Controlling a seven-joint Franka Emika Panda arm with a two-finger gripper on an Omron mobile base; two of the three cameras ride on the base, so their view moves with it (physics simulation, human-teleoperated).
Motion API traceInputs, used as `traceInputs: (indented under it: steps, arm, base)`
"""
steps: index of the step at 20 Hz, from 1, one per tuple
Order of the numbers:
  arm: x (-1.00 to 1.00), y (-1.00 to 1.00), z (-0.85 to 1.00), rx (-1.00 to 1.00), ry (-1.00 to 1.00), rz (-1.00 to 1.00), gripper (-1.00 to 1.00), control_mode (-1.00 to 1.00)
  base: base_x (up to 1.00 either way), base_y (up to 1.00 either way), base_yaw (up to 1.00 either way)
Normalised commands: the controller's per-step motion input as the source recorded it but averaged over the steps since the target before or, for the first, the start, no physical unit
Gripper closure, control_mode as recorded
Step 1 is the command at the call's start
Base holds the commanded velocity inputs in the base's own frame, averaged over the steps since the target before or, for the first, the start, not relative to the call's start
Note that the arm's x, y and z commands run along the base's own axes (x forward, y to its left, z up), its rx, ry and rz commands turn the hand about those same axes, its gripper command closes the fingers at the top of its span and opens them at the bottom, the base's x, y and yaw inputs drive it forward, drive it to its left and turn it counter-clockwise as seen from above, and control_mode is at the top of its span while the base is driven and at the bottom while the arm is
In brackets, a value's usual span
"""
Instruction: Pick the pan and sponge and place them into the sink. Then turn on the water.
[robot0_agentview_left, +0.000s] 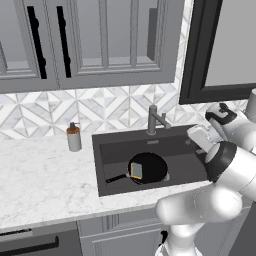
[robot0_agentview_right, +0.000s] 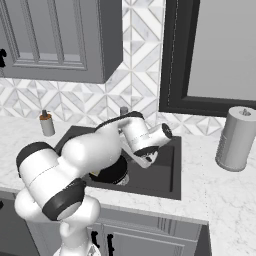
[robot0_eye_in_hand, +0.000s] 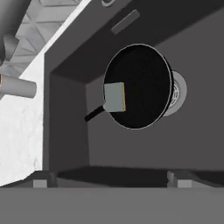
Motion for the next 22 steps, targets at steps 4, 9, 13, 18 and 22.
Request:
traceInputs:
  steps: [4,9,13,18,22]
  arm:
    - [0.36,-0.01,0.00,0.00,-0.23,0.00,-1.00,-1.00]
    - [0.42,-0.11,0.02,0.02,-0.11,0.00,-1.00,-1.00]
    - [0.41,0.00,0.06,0.02,0.00,-0.01,-1.00,-1.00]
    - [0.36,0.00,0.20,0.07,0.06,-0.03,-1.00,-1.00]
    - [0.48,-0.02,0.06,0.08,0.06,-0.03,-1.00,-1.00]
  base:
    - [0.00,0.00,0.00]
    - [0.00,0.00,0.00]
    - [0.00,0.00,0.00]
    - [0.00,0.00,0.00]
    - [0.00,0.00,0.00]
